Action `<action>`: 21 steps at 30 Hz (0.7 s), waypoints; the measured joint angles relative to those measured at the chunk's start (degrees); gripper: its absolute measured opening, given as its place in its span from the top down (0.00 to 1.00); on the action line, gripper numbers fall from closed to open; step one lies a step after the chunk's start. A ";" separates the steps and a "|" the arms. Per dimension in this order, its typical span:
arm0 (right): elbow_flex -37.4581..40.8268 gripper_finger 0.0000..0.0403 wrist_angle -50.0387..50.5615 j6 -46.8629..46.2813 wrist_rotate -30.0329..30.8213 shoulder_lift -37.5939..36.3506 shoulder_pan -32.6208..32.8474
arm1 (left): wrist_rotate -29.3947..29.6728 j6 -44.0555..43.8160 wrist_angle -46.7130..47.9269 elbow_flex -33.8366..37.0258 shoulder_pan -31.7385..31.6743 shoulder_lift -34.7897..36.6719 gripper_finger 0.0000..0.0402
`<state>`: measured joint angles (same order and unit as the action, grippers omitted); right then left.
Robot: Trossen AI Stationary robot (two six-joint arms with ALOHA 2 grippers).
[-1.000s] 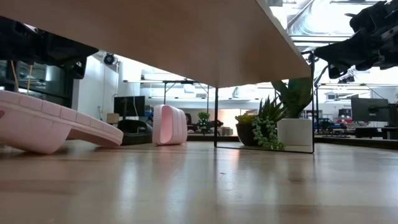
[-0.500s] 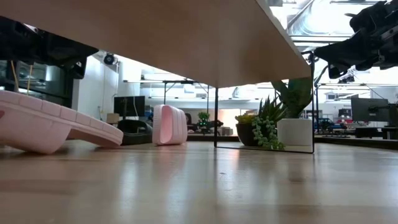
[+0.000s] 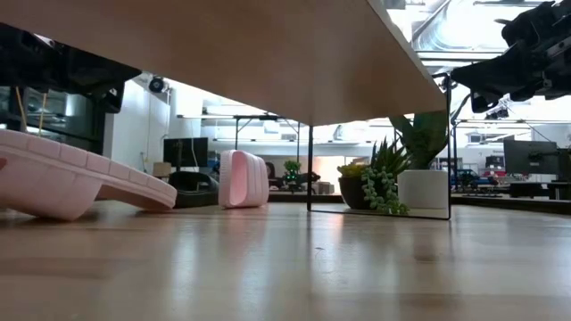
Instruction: Pick and place slides into the shelf
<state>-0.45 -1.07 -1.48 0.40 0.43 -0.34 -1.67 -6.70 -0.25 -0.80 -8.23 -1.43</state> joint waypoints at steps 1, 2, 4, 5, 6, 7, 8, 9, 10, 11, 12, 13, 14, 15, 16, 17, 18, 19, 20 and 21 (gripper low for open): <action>0.00 1.00 0.00 0.00 -0.01 -0.01 -0.01 | 0.00 -0.01 0.02 0.00 -0.01 0.01 1.00; -0.02 1.00 0.01 0.00 -0.01 -0.01 -0.02 | 0.00 -0.02 0.01 -0.01 -0.01 0.01 1.00; -0.02 1.00 0.01 0.00 -0.01 -0.02 -0.02 | 0.00 -0.02 0.01 -0.01 -0.02 0.00 1.00; 0.00 1.00 0.00 0.00 0.00 -0.01 -0.01 | 0.00 -0.02 0.00 0.00 0.00 0.02 1.00; 0.00 1.00 0.00 0.00 0.00 -0.01 -0.01 | 0.00 0.00 0.00 -0.02 -0.02 0.02 1.00; -0.02 1.00 -0.01 0.00 -0.02 0.00 -0.02 | 0.00 0.00 0.02 0.00 -0.02 0.00 1.00; 0.00 1.00 0.01 0.00 -0.02 -0.02 0.00 | 0.00 -0.01 0.02 -0.01 -0.01 0.02 1.00; -0.02 1.00 0.01 0.00 0.00 -0.02 -0.02 | 0.00 -0.01 0.01 -0.01 -0.01 0.01 1.00; 0.00 1.00 0.01 0.00 -0.02 -0.02 -0.02 | 0.00 -0.02 0.00 0.00 -0.01 0.01 1.00; -0.01 1.00 0.00 0.00 -0.01 0.00 0.00 | 0.00 -0.02 0.02 0.00 -0.02 0.01 1.00; -0.02 1.00 0.01 0.00 -0.02 -0.01 -0.02 | 0.00 0.00 0.00 -0.02 0.00 0.00 1.00; -0.02 1.00 0.00 0.00 0.00 0.00 -0.01 | 0.00 -0.01 0.02 0.00 -0.01 0.00 1.00; -0.02 1.00 0.01 0.00 -0.01 0.00 0.00 | 0.00 -0.01 0.00 -0.01 0.00 0.01 1.00; 0.00 1.00 0.01 0.00 -0.01 -0.01 -0.01 | 0.00 -0.01 0.01 0.00 0.00 0.02 1.00; 0.00 1.00 0.01 -0.03 0.00 0.00 0.00 | 0.00 -0.02 0.00 0.00 -0.02 0.02 1.00; 0.00 1.00 0.01 -0.25 -0.02 -0.02 0.00 | 0.00 -0.02 0.01 0.00 -0.01 0.00 1.00; -0.02 1.00 0.01 -1.39 -0.02 0.00 0.00 | 0.00 -0.01 0.02 -0.01 -0.01 0.02 1.00; -0.02 1.00 0.00 -2.72 0.00 0.00 -0.01 | 0.00 0.00 0.00 0.00 -0.01 0.02 1.00; -0.02 1.00 0.00 -4.32 0.00 -0.01 -0.01 | 0.00 -0.02 0.01 0.00 -0.01 0.00 1.00; -0.01 1.00 -0.01 -6.35 -0.02 -0.01 -0.02 | 0.00 0.00 0.02 0.00 -0.02 0.00 1.00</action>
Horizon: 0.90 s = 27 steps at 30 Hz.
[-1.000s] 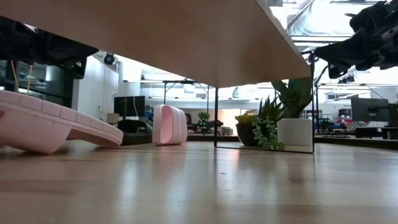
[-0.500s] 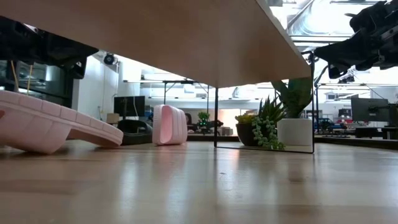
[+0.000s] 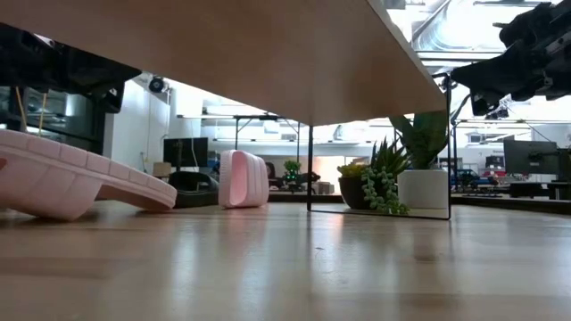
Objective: Pick and place slides into the shelf
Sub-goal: Put the bottom black slide on the shelf
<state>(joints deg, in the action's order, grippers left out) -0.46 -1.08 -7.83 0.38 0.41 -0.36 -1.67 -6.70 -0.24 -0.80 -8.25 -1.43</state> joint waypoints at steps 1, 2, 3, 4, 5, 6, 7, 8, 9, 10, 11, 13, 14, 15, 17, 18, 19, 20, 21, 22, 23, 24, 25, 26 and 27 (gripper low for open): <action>0.00 1.00 0.00 -2.61 0.01 0.00 0.02 | 0.00 0.00 -0.02 -0.02 0.00 0.02 1.00; -0.01 1.00 0.00 -5.81 0.00 0.00 0.02 | 0.02 -0.02 -0.02 -0.02 0.02 0.02 1.00; 0.01 1.00 0.00 -9.55 0.00 -0.01 0.02 | 0.11 -0.01 -0.01 -0.02 0.02 0.00 1.00; 0.01 1.00 0.00 -13.62 0.00 -0.01 0.01 | 0.17 0.00 -0.02 0.00 0.01 0.00 1.00; 0.01 1.00 0.00 -17.97 0.00 -0.01 0.02 | 0.17 -0.01 -0.01 -0.01 0.00 0.02 1.00; -0.01 1.00 0.00 -22.68 0.00 -0.01 0.02 | 0.17 0.00 -0.02 -0.02 0.02 0.01 1.00; 0.01 1.00 0.00 -27.27 0.00 -0.01 0.02 | 0.17 -0.01 -0.01 -0.01 0.01 0.00 1.00; 0.01 1.00 0.00 -31.57 0.00 -0.01 0.01 | 0.17 -0.02 0.01 0.00 0.02 0.02 1.00; 0.01 1.00 0.00 -35.77 0.00 -0.01 0.02 | 0.17 0.00 0.01 -0.02 0.00 0.02 1.00; 0.01 1.00 0.00 -39.59 0.00 -0.01 0.02 | 0.17 0.00 0.01 0.00 0.02 0.00 1.00; 0.00 1.00 0.00 -42.79 0.00 -0.01 0.02 | 0.17 0.00 -0.01 0.00 0.00 0.00 1.00; 0.00 1.00 0.00 -47.51 0.00 -0.01 0.01 | 0.17 0.00 0.00 0.00 0.02 0.00 1.00; 0.00 1.00 0.00 -49.00 0.00 -0.01 0.00 | 0.17 -0.01 -0.02 0.00 0.01 0.00 1.00; -0.01 1.00 0.00 -50.21 0.00 -0.01 0.02 | 0.17 -0.01 -0.01 0.00 0.01 0.02 1.00; -0.01 1.00 0.00 -52.20 0.10 -0.01 0.02 | 0.17 -0.02 -0.02 0.00 0.00 0.00 1.00; -0.01 1.00 0.00 -53.21 0.44 -0.01 0.02 | 0.17 0.00 0.00 -0.01 0.02 0.00 1.00; 0.00 1.00 0.00 -54.15 0.87 -0.01 0.02 | 0.17 -0.02 -0.02 0.00 0.01 0.01 1.00; 0.00 1.00 0.00 -55.18 1.10 -0.01 0.02 | 0.17 -0.01 -0.02 0.00 0.02 0.01 1.00; 0.00 1.00 0.00 -55.83 1.10 -0.01 0.02 | 0.17 -0.01 0.00 0.00 0.02 0.00 1.00; 0.00 1.00 0.00 -56.63 1.09 -0.01 0.02 | 0.17 -0.02 0.00 -0.01 0.02 0.02 1.00; 0.00 1.00 0.00 -57.47 1.07 -0.01 0.02 | 0.17 0.00 0.01 0.00 0.02 0.02 1.00; -0.01 1.00 -0.05 -58.62 1.05 -0.01 0.02 | 0.17 -0.01 0.00 0.00 0.01 0.01 1.00; -0.01 1.00 -0.45 -59.20 1.34 -0.01 0.00 | 0.17 -0.02 -0.02 -0.02 0.02 0.02 1.00; -0.07 1.00 -1.14 -58.73 1.95 -0.01 0.00 | 0.17 -0.02 0.00 0.00 0.02 0.02 1.00; -0.25 1.00 -1.74 -57.03 2.34 -0.01 0.00 | 0.17 0.00 0.00 0.00 0.01 0.00 1.00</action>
<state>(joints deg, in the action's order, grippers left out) -0.71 -2.82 -64.85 2.72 0.40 -0.36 -1.50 -6.70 -0.23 -0.80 -8.24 -1.43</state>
